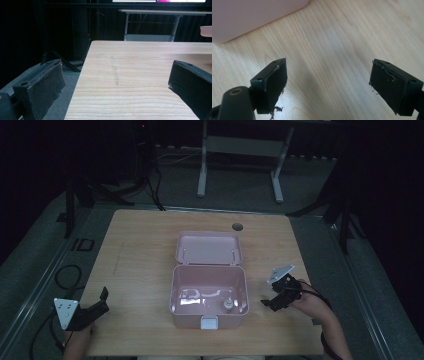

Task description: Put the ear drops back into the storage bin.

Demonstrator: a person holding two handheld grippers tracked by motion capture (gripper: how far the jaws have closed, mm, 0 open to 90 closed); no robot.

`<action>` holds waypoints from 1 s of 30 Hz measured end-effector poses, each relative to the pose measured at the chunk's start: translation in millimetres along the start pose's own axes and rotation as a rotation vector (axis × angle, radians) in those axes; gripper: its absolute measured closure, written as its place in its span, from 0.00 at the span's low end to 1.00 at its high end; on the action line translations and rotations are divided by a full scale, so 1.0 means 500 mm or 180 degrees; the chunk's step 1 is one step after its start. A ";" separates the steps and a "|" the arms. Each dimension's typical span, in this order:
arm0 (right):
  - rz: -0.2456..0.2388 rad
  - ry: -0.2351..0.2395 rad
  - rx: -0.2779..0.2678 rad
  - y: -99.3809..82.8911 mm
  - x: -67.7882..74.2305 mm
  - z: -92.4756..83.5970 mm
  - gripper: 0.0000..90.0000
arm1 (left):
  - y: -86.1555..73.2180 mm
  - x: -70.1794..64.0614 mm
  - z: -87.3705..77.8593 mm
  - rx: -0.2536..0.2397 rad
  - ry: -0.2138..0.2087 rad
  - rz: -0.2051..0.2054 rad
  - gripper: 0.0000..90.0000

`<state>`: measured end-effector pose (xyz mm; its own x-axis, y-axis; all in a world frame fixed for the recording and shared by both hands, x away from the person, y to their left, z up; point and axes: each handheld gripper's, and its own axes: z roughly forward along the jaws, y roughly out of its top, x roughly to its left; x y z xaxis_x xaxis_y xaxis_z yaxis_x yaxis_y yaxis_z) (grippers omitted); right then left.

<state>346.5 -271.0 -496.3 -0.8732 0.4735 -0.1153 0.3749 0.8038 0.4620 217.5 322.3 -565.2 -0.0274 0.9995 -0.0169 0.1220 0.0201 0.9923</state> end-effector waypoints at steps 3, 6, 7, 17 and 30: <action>0.0040 -0.0046 -0.0055 -0.022 0.000 0.007 0.16 | 0.000 0.000 0.000 0.0000 -0.0001 -0.0002 0.00; 0.0170 -0.0130 -0.0157 -0.044 -0.002 0.012 0.16 | 0.000 0.000 0.000 0.0001 -0.0002 -0.0005 0.00; 0.0192 -0.0162 -0.0186 -0.051 -0.003 0.013 0.16 | 0.000 0.000 0.000 0.0002 -0.0001 -0.0005 0.00; 0.0757 -0.0587 -0.0527 -0.106 -0.014 0.021 0.13 | 0.000 0.000 0.000 0.0003 0.0000 -0.0008 0.00; 0.1165 -0.1109 -0.0697 -0.136 0.002 0.038 0.13 | 0.000 0.000 0.000 0.0002 0.0002 -0.0007 0.00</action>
<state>326.0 -318.3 -544.4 -0.5292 0.8292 -0.1799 0.5286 0.4880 0.6946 217.5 322.3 -565.2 -0.0282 0.9994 -0.0189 0.1224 0.0222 0.9922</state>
